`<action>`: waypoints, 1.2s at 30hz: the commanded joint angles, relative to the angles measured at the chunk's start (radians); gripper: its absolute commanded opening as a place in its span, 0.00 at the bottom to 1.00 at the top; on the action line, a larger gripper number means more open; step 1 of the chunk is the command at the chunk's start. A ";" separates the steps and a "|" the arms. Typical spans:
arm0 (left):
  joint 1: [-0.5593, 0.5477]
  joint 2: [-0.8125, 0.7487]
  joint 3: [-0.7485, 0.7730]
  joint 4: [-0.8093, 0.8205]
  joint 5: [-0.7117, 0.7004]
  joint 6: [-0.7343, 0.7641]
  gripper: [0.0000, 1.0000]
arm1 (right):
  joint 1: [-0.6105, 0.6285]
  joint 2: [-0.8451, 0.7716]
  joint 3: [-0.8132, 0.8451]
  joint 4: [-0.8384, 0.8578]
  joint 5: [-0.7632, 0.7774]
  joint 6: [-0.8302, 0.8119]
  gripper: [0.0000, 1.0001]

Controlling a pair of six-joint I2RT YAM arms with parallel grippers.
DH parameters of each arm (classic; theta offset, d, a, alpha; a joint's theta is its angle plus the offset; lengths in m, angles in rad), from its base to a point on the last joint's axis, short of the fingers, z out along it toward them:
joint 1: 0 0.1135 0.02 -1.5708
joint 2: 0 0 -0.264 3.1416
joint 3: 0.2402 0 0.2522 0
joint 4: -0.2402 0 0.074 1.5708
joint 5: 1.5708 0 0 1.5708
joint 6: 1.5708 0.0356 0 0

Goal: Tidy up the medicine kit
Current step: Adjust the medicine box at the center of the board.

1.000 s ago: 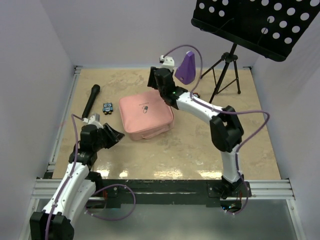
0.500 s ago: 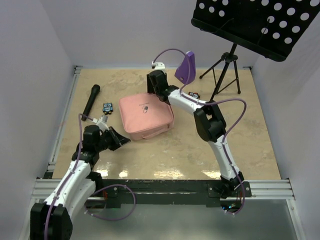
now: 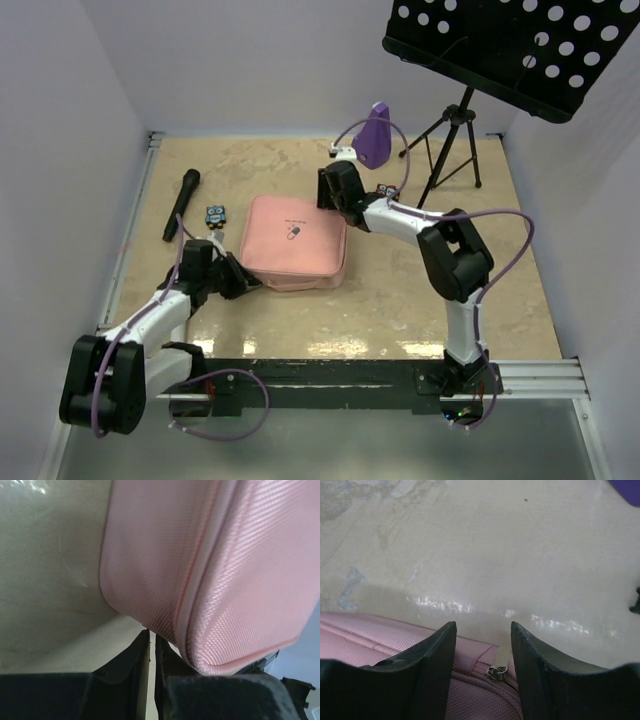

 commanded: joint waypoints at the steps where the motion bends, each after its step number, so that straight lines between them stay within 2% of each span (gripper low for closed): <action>1: -0.003 0.113 0.135 0.124 -0.044 0.014 0.16 | 0.030 -0.111 -0.203 -0.062 -0.106 0.045 0.52; 5: -0.003 0.200 0.222 0.137 -0.054 0.034 0.20 | 0.050 -0.229 -0.352 -0.022 -0.123 0.068 0.52; 12: -0.003 0.338 0.342 0.222 0.007 0.020 0.24 | 0.125 -0.359 -0.501 0.001 -0.132 0.108 0.54; 17: -0.009 0.437 0.402 0.325 0.071 -0.020 0.25 | 0.169 -0.421 -0.560 0.018 -0.146 0.148 0.54; 26: -0.034 0.641 0.610 0.407 0.136 -0.034 0.27 | 0.218 -0.517 -0.589 -0.016 -0.153 0.172 0.56; 31: -0.016 0.607 0.684 0.348 0.095 0.014 0.30 | 0.214 -0.623 -0.537 -0.108 -0.056 0.158 0.63; 36: 0.012 0.482 0.686 0.221 -0.010 0.097 0.39 | 0.163 -0.701 -0.524 -0.134 -0.008 0.138 0.66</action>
